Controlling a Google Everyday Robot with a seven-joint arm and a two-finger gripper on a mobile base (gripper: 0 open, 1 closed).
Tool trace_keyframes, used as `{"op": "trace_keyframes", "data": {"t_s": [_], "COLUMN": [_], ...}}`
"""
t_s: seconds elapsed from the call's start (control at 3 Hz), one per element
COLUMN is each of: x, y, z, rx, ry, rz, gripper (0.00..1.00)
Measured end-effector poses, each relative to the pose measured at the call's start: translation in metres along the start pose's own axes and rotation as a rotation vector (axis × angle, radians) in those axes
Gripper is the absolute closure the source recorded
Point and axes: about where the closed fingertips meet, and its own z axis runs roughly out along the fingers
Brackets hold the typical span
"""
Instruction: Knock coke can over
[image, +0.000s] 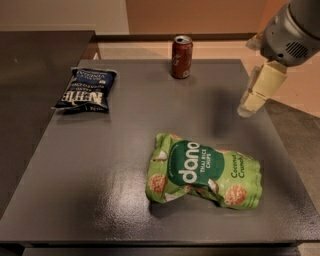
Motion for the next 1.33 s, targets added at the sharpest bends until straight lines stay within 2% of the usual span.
{"op": "trace_keyframes", "data": {"t_s": [0.67,1.33], "x": [-0.024,-0.044], "y": [-0.084,-0.149], "z": [0.056,0.114], "rx": [0.063,0.070], "ry": [-0.109,-0.180], "rz": [0.046,0.170], "gripper": [0.00,0.00]}}
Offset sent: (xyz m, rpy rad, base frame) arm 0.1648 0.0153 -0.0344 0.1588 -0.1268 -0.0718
